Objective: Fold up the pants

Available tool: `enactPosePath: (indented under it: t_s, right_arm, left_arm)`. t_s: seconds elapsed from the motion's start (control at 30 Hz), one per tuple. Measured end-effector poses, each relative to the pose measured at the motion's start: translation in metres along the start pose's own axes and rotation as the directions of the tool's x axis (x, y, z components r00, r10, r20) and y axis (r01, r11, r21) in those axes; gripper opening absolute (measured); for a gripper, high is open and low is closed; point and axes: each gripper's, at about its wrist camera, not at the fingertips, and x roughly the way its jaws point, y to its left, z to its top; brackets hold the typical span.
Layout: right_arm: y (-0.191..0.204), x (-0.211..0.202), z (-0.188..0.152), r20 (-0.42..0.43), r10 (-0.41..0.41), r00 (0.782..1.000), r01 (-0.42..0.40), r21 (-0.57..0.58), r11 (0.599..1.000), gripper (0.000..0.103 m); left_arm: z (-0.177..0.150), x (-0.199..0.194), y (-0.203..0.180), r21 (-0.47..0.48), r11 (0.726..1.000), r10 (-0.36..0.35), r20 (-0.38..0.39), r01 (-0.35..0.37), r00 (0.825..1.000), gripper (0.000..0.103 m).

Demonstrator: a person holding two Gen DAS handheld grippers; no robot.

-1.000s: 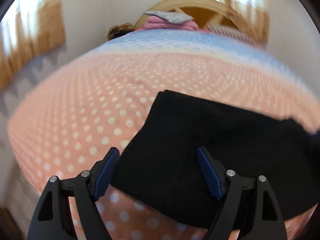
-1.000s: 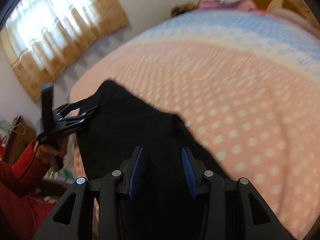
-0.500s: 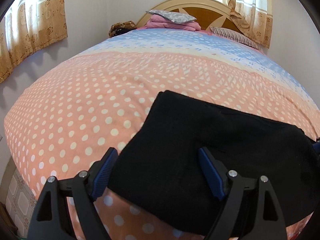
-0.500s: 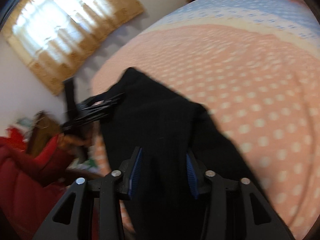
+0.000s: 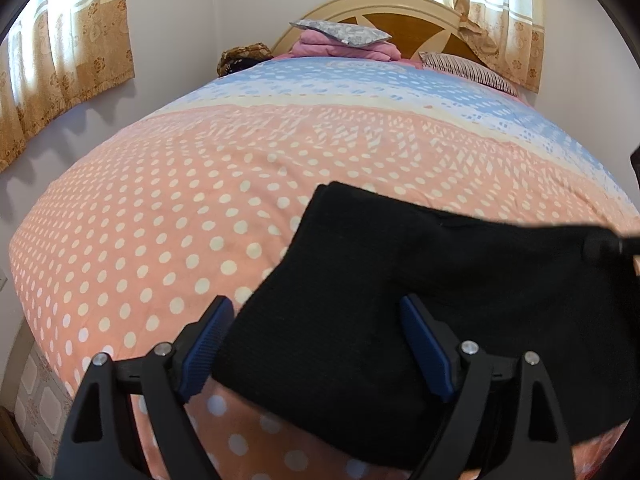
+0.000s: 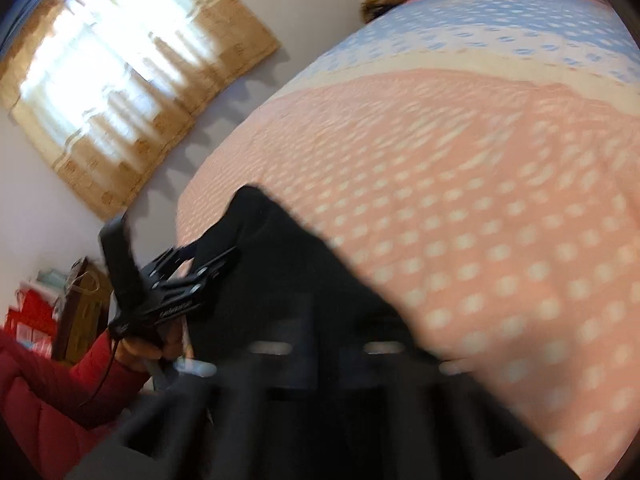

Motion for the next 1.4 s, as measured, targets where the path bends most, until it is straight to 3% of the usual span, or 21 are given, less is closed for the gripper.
enactPosePath:
  t_s: [0.1,0.23,0.33,0.4,0.43,0.47,0.5,0.53,0.57,0.67,0.73,0.83,0.93,1.03,1.1,1.13,1.2,1.27,1.33,1.37,1.4]
  right_arm:
    - [-0.028,-0.008,0.009,0.039,0.022,0.999,-0.025,0.089,0.996,0.005]
    - [-0.038,0.010,0.014,-0.037,-0.042,0.998,0.043,0.025,0.999,0.005]
    - [-0.046,-0.003,0.019,-0.091,0.041,0.995,-0.039,0.030,0.999,0.006]
    - [-0.047,-0.026,0.015,-0.088,-0.007,0.996,0.008,0.011,1.000,0.014]
    - [-0.047,-0.041,0.011,-0.059,-0.085,0.995,0.085,0.003,0.996,0.016]
    - [-0.046,-0.060,0.005,-0.009,-0.247,0.969,0.247,-0.006,0.969,0.016]
    - [-0.044,-0.075,-0.002,0.032,-0.347,0.937,0.348,-0.011,0.938,0.016]
    - [-0.038,-0.093,-0.011,0.088,-0.432,0.898,0.434,-0.005,0.901,0.016]
    - [-0.031,-0.103,-0.020,0.124,-0.444,0.887,0.447,0.003,0.894,0.016]
    - [-0.006,-0.115,-0.053,0.186,-0.344,0.920,0.348,0.011,0.937,0.016]
    - [0.005,-0.107,-0.071,0.165,-0.341,0.925,0.350,-0.026,0.937,0.016]
    - [0.005,-0.090,-0.085,0.131,-0.494,0.859,0.506,-0.079,0.859,0.016]
    - [-0.009,-0.098,-0.083,0.136,-0.490,0.861,0.499,-0.037,0.866,0.016]
    - [-0.018,-0.116,-0.081,0.169,-0.524,0.835,0.532,0.002,0.847,0.016]
    - [-0.020,-0.130,-0.081,0.204,-0.503,0.840,0.507,0.036,0.861,0.019]
    - [-0.020,-0.132,-0.082,0.203,-0.501,0.841,0.504,0.042,0.863,0.024]
    - [-0.022,-0.122,-0.083,0.164,-0.525,0.835,0.528,0.027,0.849,0.048]
    - [-0.022,-0.105,-0.089,0.128,-0.532,0.837,0.540,-0.026,0.842,0.050]
    - [-0.009,-0.092,-0.096,0.155,-0.597,0.787,0.615,-0.138,0.776,0.049]
    - [-0.005,-0.090,-0.097,0.150,-0.609,0.779,0.627,-0.161,0.762,0.040]
    - [-0.006,-0.093,-0.095,0.143,-0.601,0.786,0.617,-0.142,0.774,0.024]
  left_arm:
    - [0.001,0.002,-0.002,0.002,1.000,0.002,-0.007,-0.002,1.000,0.092]
    - [0.001,0.003,-0.004,0.033,0.999,0.008,0.000,-0.008,1.000,0.094]
    - [0.005,0.005,0.003,0.031,0.999,-0.019,-0.014,0.019,1.000,0.098]
    - [0.007,0.007,0.005,0.034,0.999,-0.029,-0.019,0.029,0.999,0.099]
    - [0.008,0.007,0.004,0.046,0.999,-0.026,-0.013,0.026,1.000,0.099]
    - [0.008,0.006,0.003,0.052,0.998,-0.021,-0.007,0.022,1.000,0.099]
    - [0.009,0.005,0.002,0.057,0.998,-0.015,-0.003,0.015,1.000,0.099]
    - [0.010,0.004,0.000,0.066,0.998,-0.004,0.002,0.004,1.000,0.099]
    - [0.010,0.002,-0.002,0.079,0.997,0.007,0.005,-0.007,1.000,0.099]
    - [0.016,-0.008,-0.008,0.125,0.991,0.049,0.037,-0.053,0.998,0.094]
    - [0.023,-0.020,-0.010,0.122,0.991,0.048,0.075,-0.057,0.996,0.093]
    - [0.029,-0.030,-0.014,0.105,0.994,-0.012,0.093,0.003,0.996,0.093]
    - [0.023,-0.024,-0.030,0.154,0.988,-0.017,0.065,0.007,0.998,0.093]
    - [0.008,-0.011,-0.039,0.195,0.981,0.005,0.006,-0.006,1.000,0.093]
    - [0.002,-0.008,-0.035,0.190,0.982,0.010,0.009,-0.011,1.000,0.094]
    - [0.002,-0.008,-0.032,0.177,0.984,0.004,0.004,-0.005,1.000,0.095]
    - [0.004,-0.008,-0.029,0.184,0.983,0.004,-0.006,-0.003,1.000,0.095]
    - [0.002,-0.009,-0.026,0.210,0.978,0.016,-0.001,-0.015,1.000,0.095]
    - [-0.001,-0.010,-0.023,0.227,0.974,0.017,0.008,-0.018,1.000,0.096]
    - [-0.002,-0.011,-0.020,0.223,0.975,0.014,0.009,-0.016,1.000,0.096]
    - [-0.002,-0.011,-0.018,0.219,0.976,0.010,0.006,-0.011,1.000,0.097]
